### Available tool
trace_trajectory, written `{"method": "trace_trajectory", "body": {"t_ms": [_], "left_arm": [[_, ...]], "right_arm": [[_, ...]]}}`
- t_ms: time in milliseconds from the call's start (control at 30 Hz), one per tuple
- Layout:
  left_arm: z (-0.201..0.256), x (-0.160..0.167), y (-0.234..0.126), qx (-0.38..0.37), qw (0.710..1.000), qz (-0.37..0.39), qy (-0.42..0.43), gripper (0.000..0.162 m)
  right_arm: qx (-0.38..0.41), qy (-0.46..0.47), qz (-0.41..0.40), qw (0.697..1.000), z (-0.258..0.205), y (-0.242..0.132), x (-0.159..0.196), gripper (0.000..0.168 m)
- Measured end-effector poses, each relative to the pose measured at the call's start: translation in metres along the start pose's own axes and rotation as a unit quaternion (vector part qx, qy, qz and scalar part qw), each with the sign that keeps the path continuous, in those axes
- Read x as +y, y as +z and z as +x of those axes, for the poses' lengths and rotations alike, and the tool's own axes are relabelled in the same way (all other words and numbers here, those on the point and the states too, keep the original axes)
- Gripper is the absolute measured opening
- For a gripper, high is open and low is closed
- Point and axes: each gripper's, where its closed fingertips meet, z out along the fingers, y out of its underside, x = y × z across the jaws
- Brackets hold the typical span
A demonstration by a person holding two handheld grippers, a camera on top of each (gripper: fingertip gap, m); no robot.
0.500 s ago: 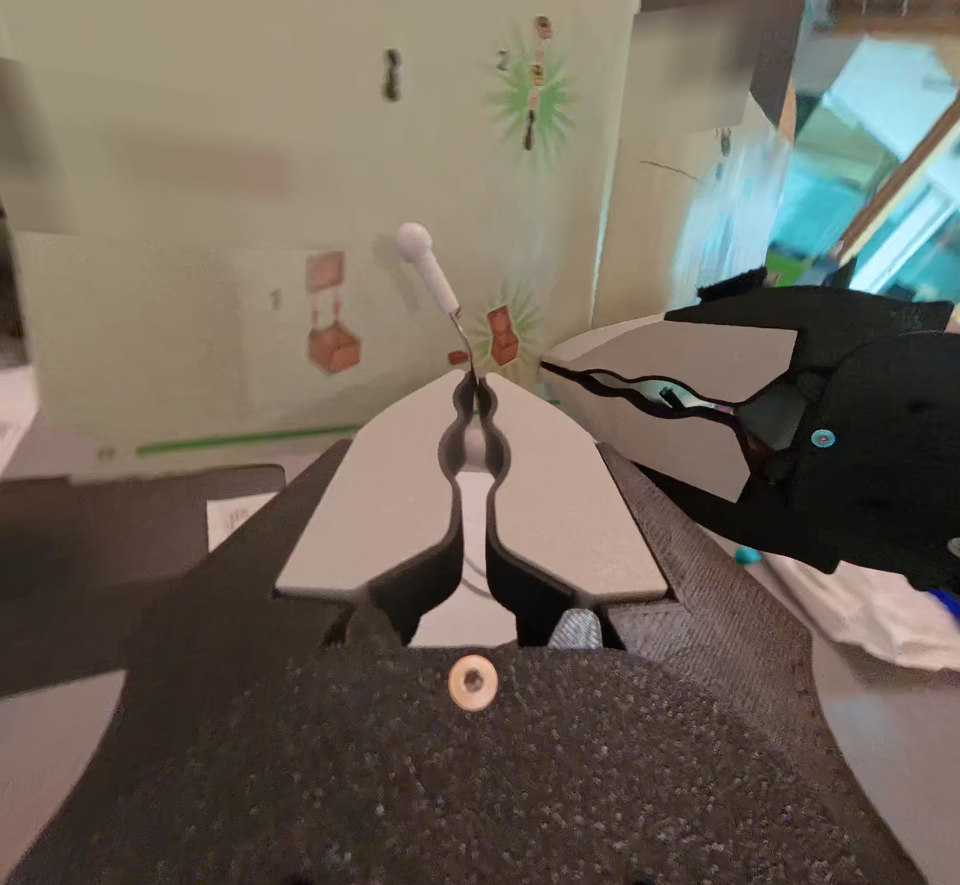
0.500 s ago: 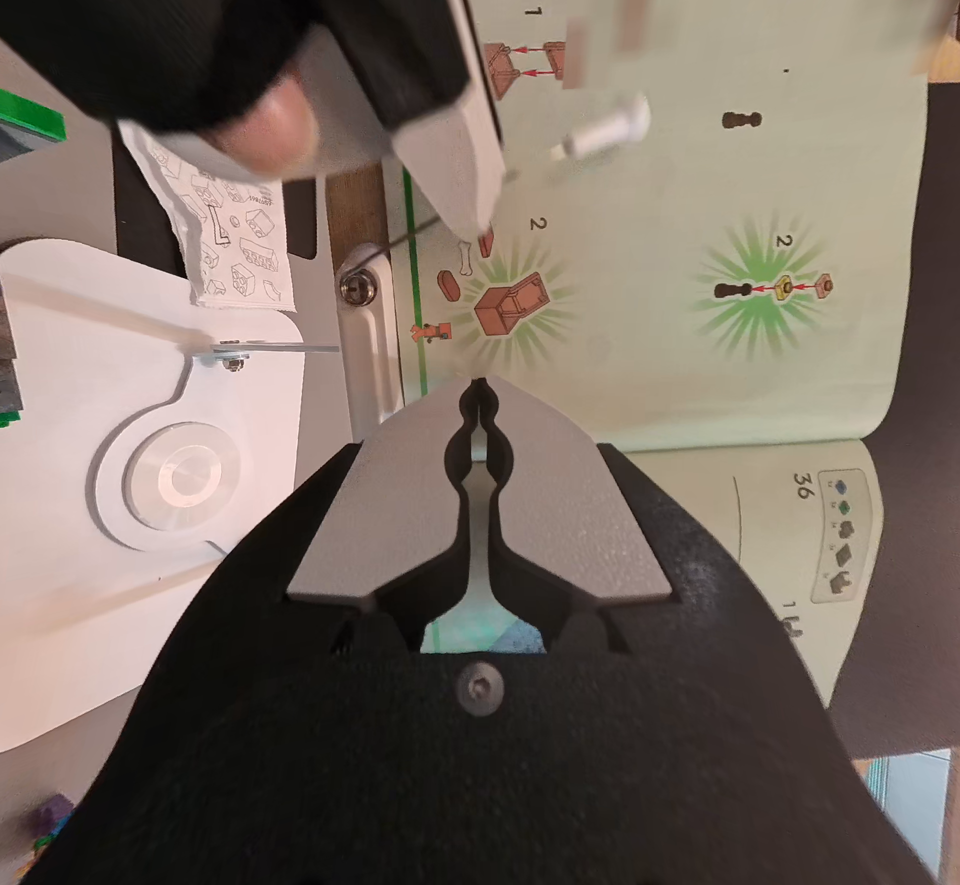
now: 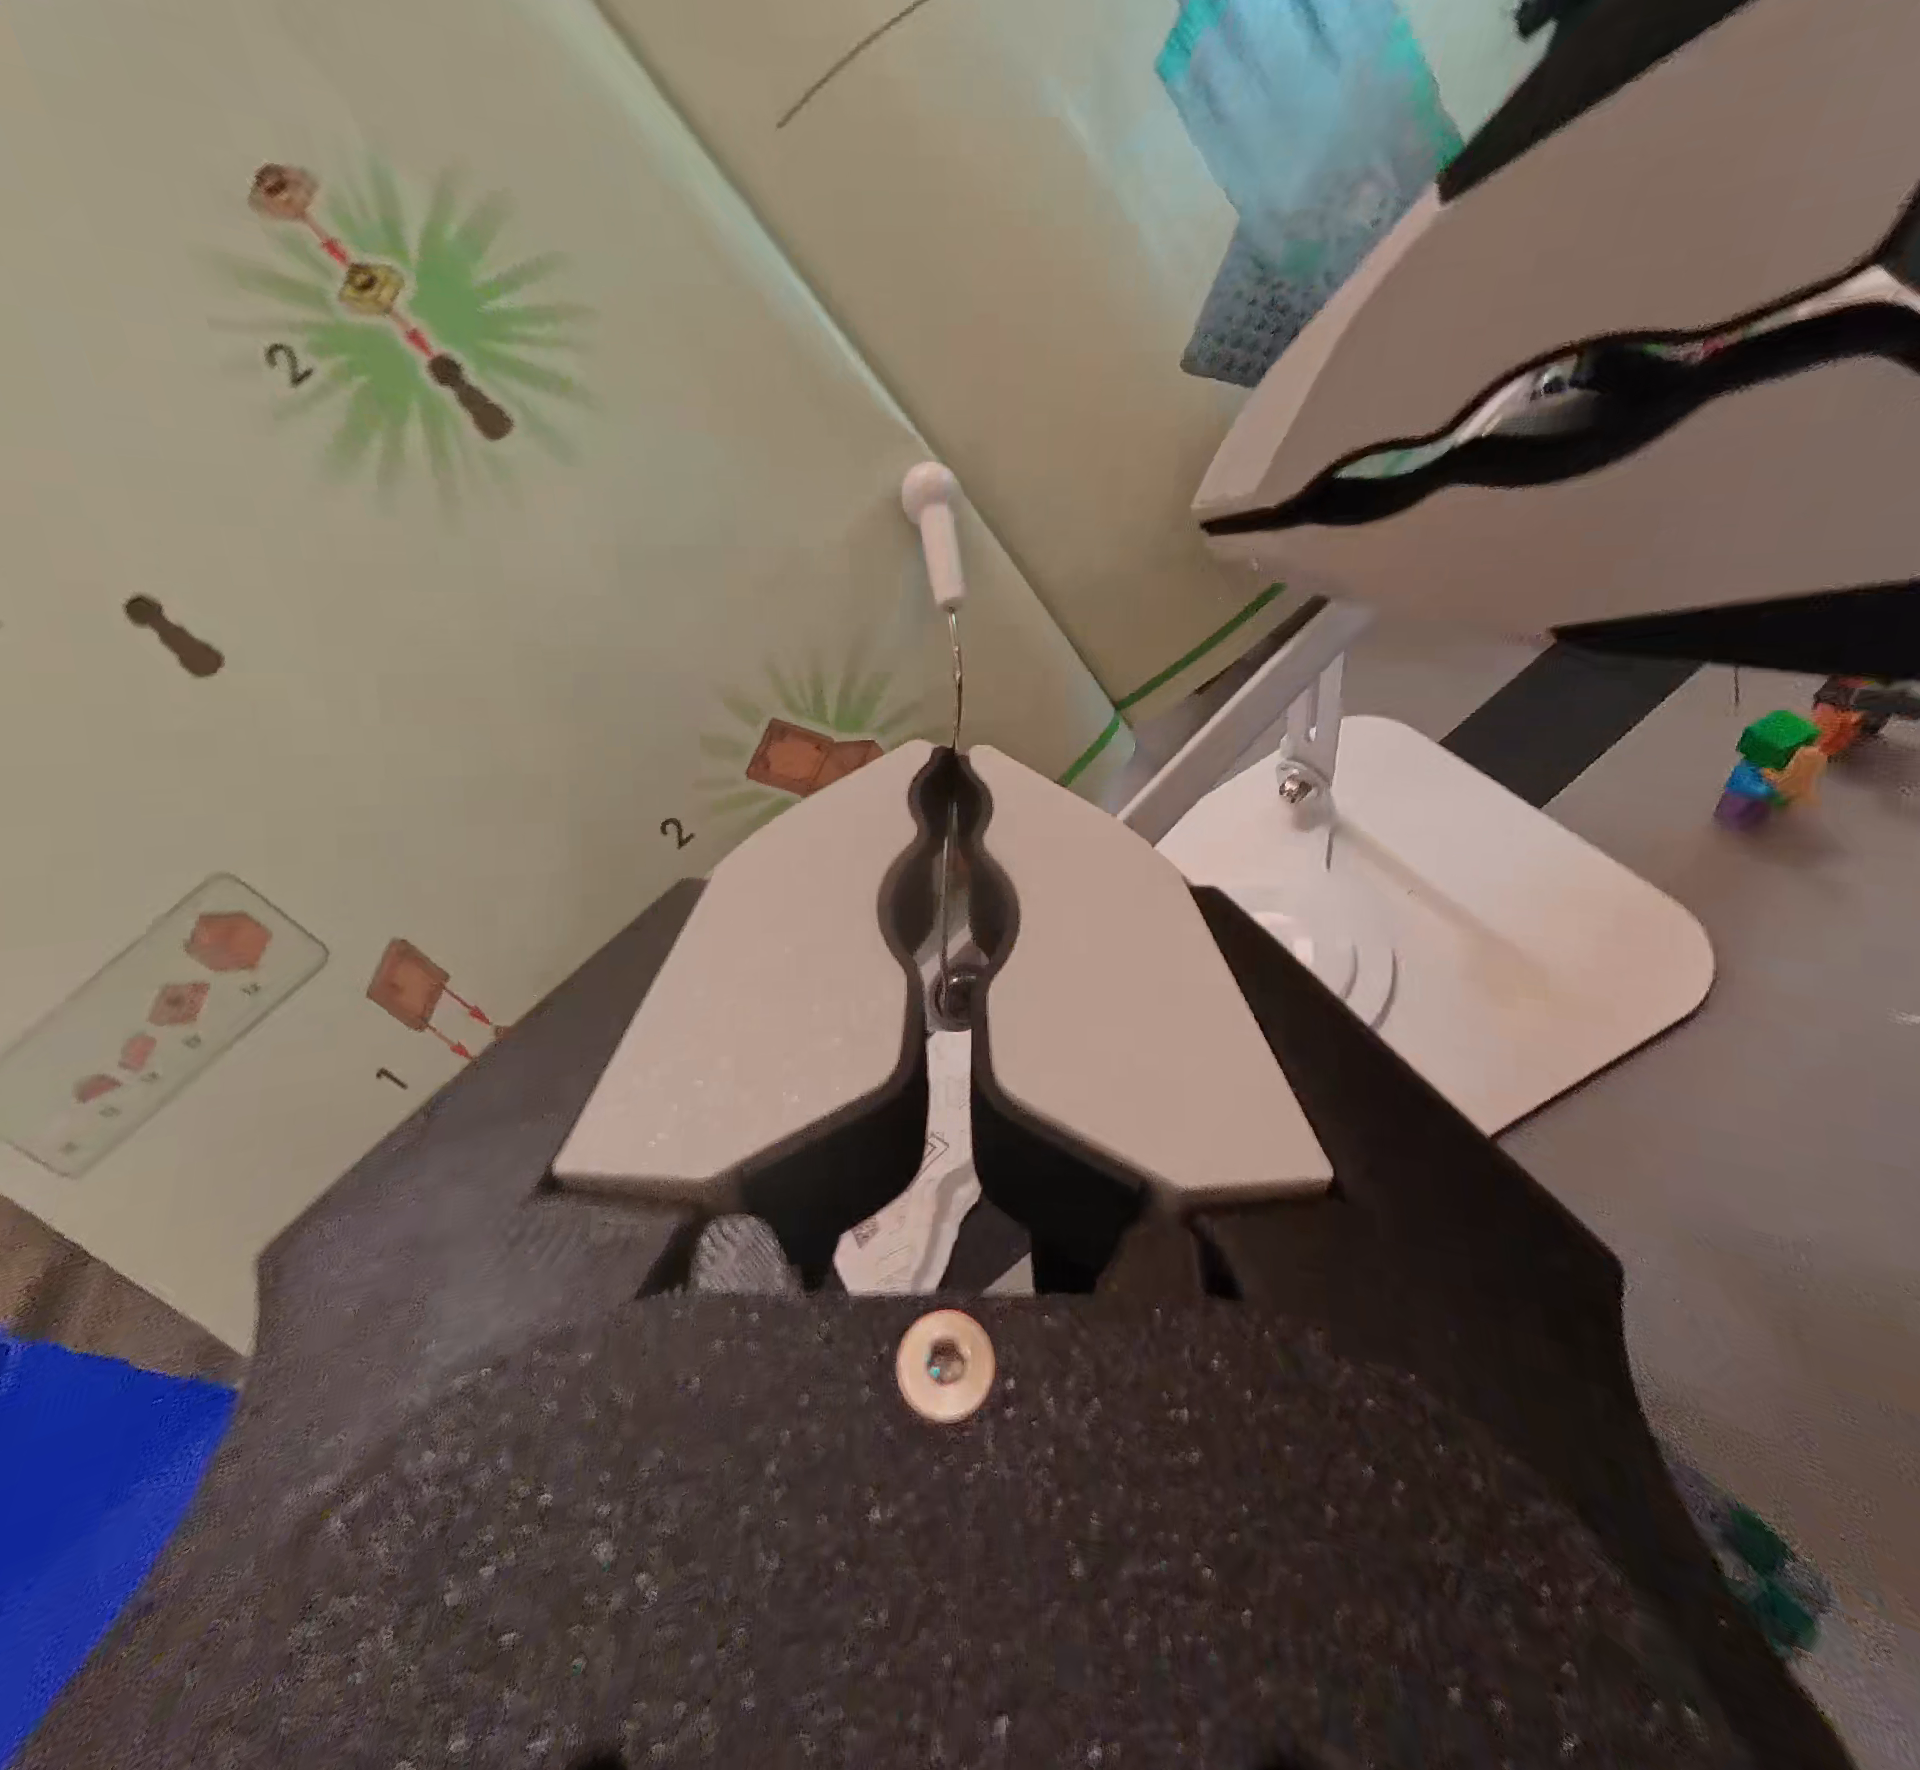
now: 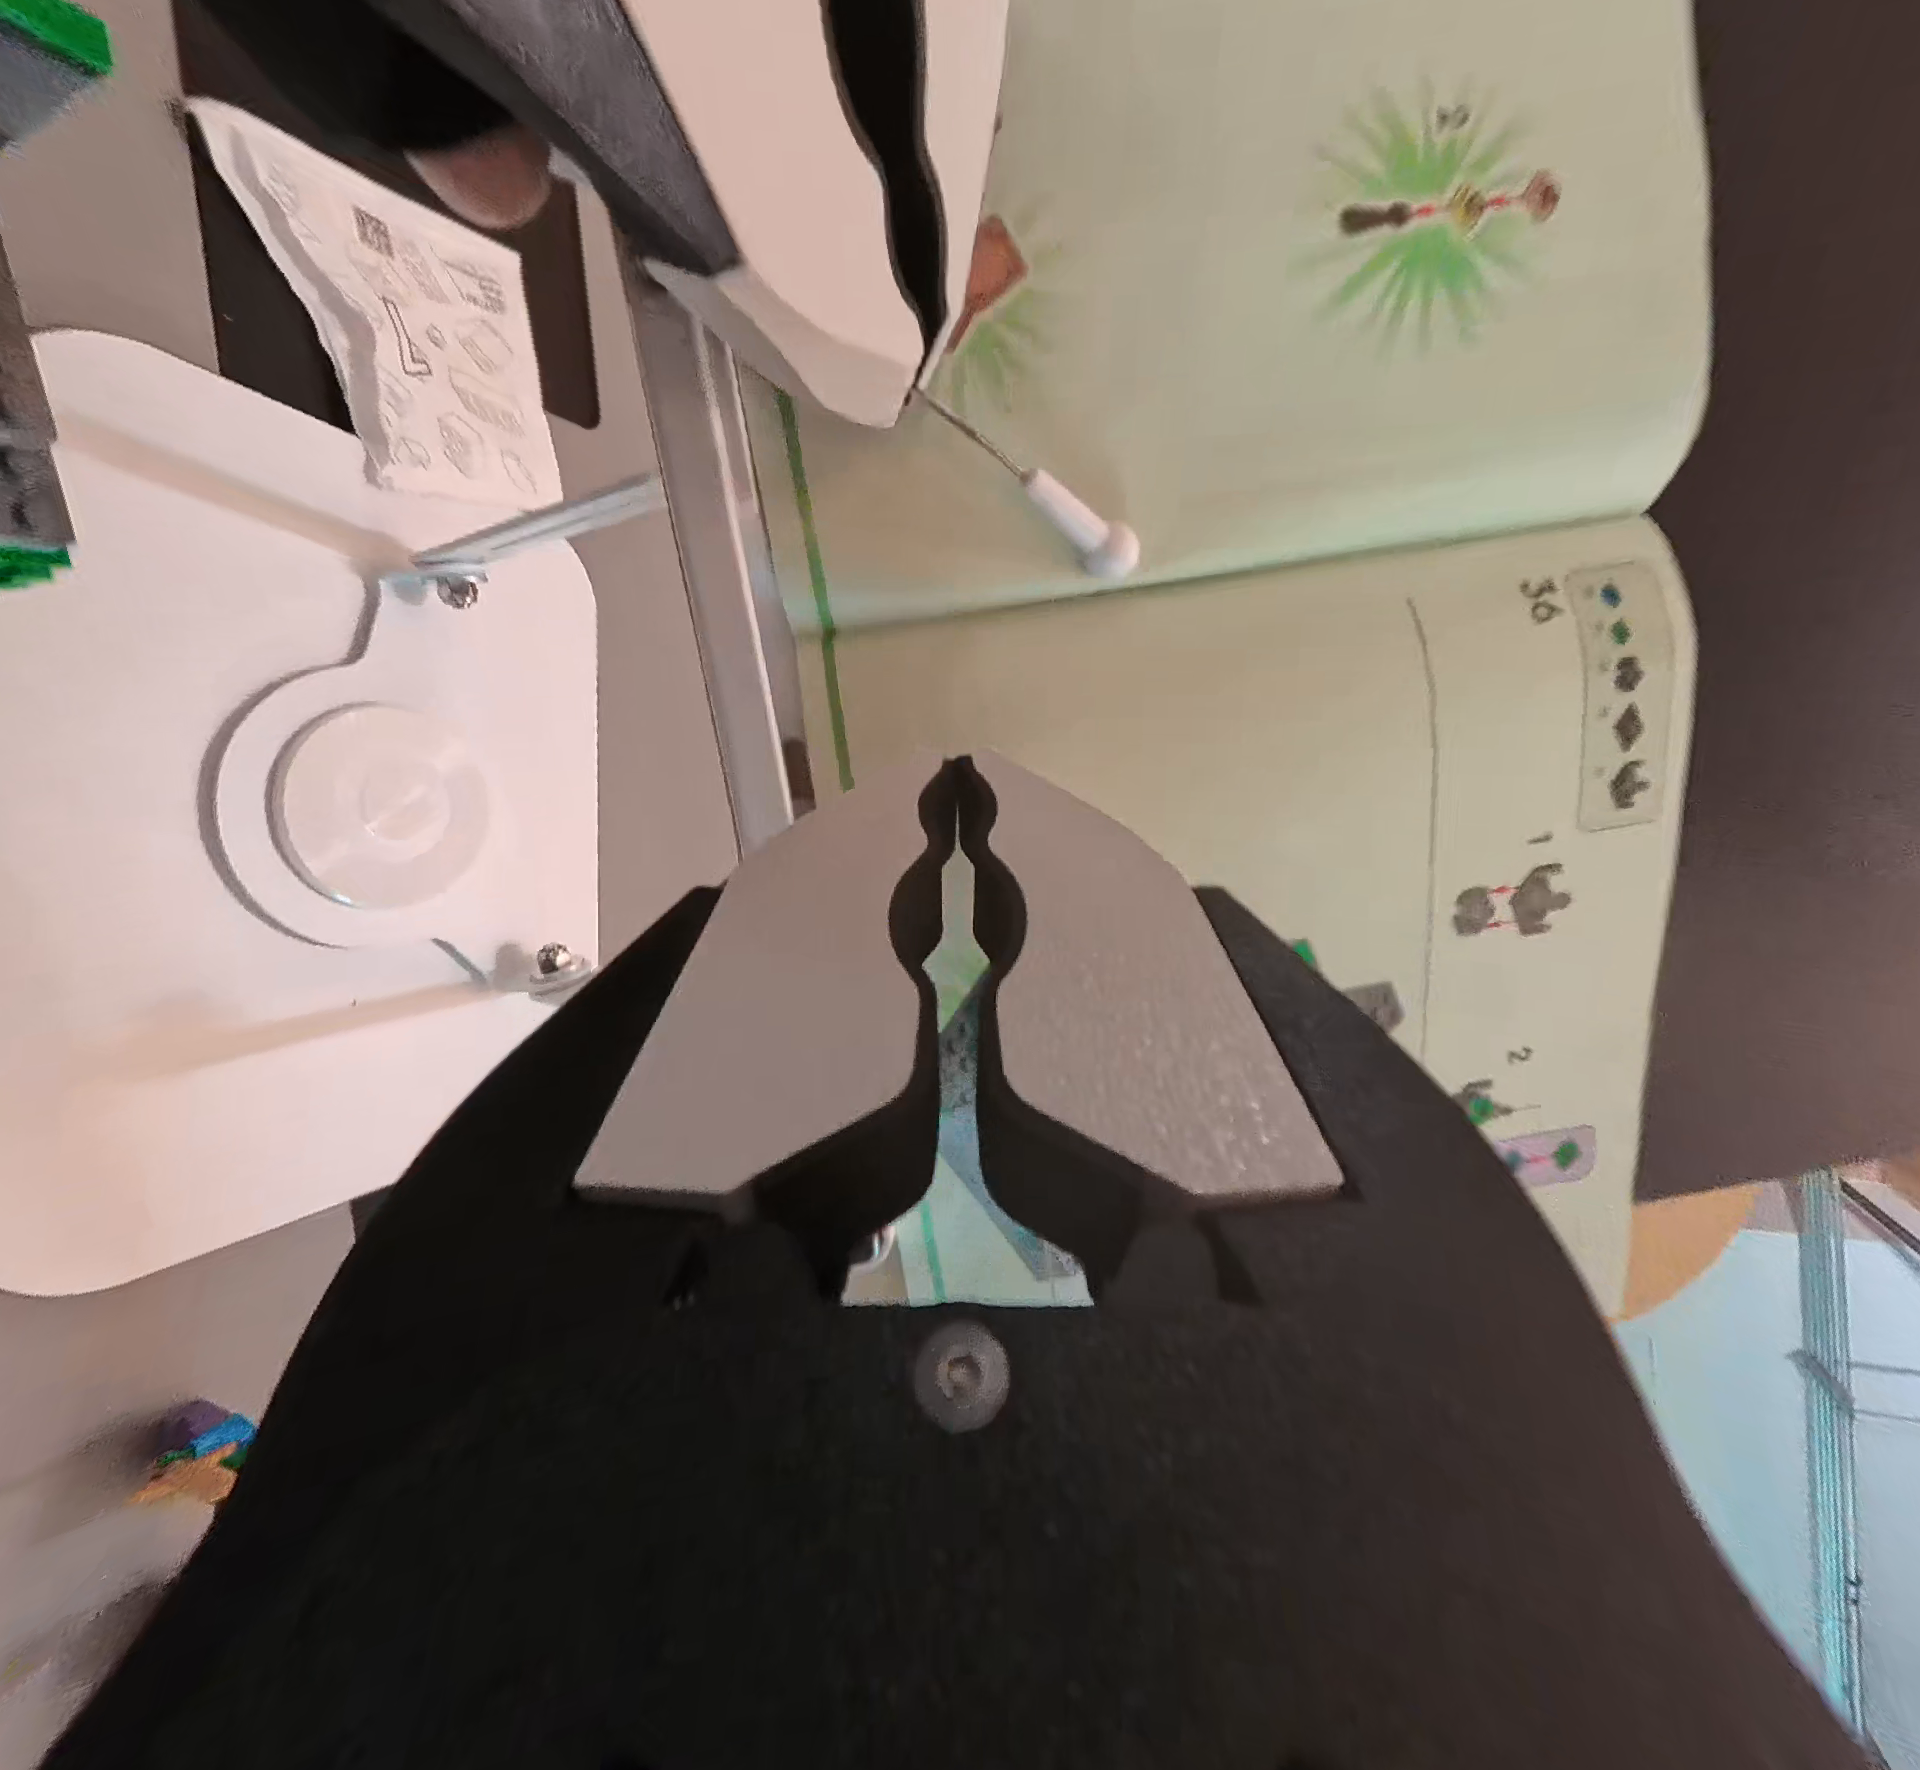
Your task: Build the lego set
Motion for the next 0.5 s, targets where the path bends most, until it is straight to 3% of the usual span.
{"method": "trace_trajectory", "body": {"t_ms": [233,367,500], "left_arm": [[0.005,0.002,0.002,-0.033,0.993,-0.024,0.114,0.0],[0.004,0.004,0.002,-0.033,0.993,-0.038,0.11,0.001],[0.001,0.013,0.0,-0.026,0.994,-0.056,0.087,0.002]], "right_arm": [[0.009,-0.031,0.008,0.999,-0.011,0.01,-0.005,0.0],[0.009,-0.043,0.014,0.999,-0.019,0.01,-0.015,0.0],[0.008,-0.042,-0.002,0.999,-0.022,0.008,-0.003,0.0]]}}
